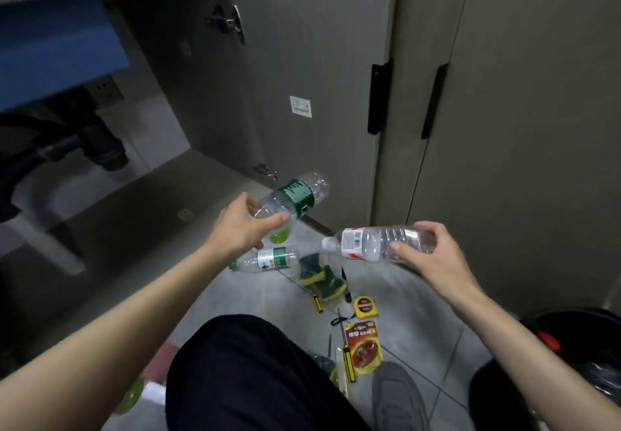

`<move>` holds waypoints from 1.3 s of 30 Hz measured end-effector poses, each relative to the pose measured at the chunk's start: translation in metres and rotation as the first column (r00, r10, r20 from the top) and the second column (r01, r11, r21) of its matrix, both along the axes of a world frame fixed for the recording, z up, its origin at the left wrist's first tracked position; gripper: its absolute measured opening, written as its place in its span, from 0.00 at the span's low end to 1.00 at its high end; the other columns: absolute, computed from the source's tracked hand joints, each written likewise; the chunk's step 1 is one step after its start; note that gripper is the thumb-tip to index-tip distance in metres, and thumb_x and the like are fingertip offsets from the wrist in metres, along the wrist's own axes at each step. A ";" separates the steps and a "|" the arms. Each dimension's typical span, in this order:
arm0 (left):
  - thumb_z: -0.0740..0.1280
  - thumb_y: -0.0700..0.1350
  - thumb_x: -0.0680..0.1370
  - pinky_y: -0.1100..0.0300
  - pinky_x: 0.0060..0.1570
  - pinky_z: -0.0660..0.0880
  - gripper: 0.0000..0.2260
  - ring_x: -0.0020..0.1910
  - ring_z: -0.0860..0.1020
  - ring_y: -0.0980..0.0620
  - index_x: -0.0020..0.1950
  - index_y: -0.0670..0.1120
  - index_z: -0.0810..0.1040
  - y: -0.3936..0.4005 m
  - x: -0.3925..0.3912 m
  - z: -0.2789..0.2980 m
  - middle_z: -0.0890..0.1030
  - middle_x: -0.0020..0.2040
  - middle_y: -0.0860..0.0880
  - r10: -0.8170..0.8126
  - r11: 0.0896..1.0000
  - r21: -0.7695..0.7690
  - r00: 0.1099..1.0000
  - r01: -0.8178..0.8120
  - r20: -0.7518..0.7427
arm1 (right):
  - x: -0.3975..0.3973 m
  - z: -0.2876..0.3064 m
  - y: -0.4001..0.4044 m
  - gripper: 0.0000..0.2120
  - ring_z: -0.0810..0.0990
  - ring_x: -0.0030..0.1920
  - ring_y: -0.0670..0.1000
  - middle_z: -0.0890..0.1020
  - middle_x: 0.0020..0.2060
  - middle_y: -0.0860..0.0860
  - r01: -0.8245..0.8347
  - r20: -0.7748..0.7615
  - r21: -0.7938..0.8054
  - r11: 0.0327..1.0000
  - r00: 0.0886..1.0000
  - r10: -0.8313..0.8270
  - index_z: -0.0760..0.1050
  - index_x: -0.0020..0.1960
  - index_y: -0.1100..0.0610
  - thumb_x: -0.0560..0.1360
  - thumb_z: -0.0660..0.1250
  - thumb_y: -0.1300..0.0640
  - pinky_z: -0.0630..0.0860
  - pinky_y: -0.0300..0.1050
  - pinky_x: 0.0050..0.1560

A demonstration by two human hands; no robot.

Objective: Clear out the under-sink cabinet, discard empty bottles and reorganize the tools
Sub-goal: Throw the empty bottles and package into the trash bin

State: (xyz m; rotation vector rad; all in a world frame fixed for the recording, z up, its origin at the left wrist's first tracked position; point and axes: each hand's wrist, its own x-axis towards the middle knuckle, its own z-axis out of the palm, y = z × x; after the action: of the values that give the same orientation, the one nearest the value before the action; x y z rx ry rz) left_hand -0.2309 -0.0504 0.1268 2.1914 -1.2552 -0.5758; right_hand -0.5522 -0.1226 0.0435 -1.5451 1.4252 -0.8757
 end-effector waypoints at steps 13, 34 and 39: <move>0.74 0.66 0.66 0.56 0.48 0.80 0.27 0.35 0.83 0.59 0.62 0.59 0.76 0.013 -0.184 0.054 0.78 0.60 0.59 -0.646 0.759 0.043 0.759 0.650 -0.086 | -0.199 0.079 0.079 0.29 0.83 0.55 0.40 0.82 0.58 0.39 0.370 0.224 -0.378 0.849 0.926 -0.304 0.70 0.67 0.40 0.69 0.75 0.37 0.76 0.29 0.53; 0.66 0.58 0.76 0.55 0.49 0.77 0.08 0.50 0.80 0.49 0.46 0.55 0.79 -0.034 -0.341 -0.076 0.83 0.47 0.54 -0.830 0.539 0.263 0.558 0.800 0.001 | -0.246 -0.026 0.097 0.12 0.75 0.60 0.41 0.75 0.57 0.35 0.162 -0.498 -0.054 0.985 0.851 -0.167 0.76 0.61 0.42 0.78 0.66 0.46 0.74 0.46 0.58; 0.63 0.58 0.76 0.58 0.41 0.70 0.10 0.49 0.80 0.42 0.40 0.55 0.77 -0.071 -0.242 -0.051 0.83 0.45 0.49 -0.761 0.648 0.248 0.604 0.720 0.236 | -0.169 -0.020 0.057 0.06 0.80 0.49 0.38 0.82 0.47 0.36 -0.048 -0.416 -0.022 0.999 0.909 0.034 0.80 0.52 0.43 0.76 0.69 0.52 0.78 0.44 0.52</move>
State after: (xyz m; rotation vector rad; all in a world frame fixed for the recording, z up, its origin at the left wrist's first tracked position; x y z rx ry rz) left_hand -0.4725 -0.1211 0.0759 1.8091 -2.4227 -0.6239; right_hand -0.7213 -0.0656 0.0233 -1.8575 1.6726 -0.5623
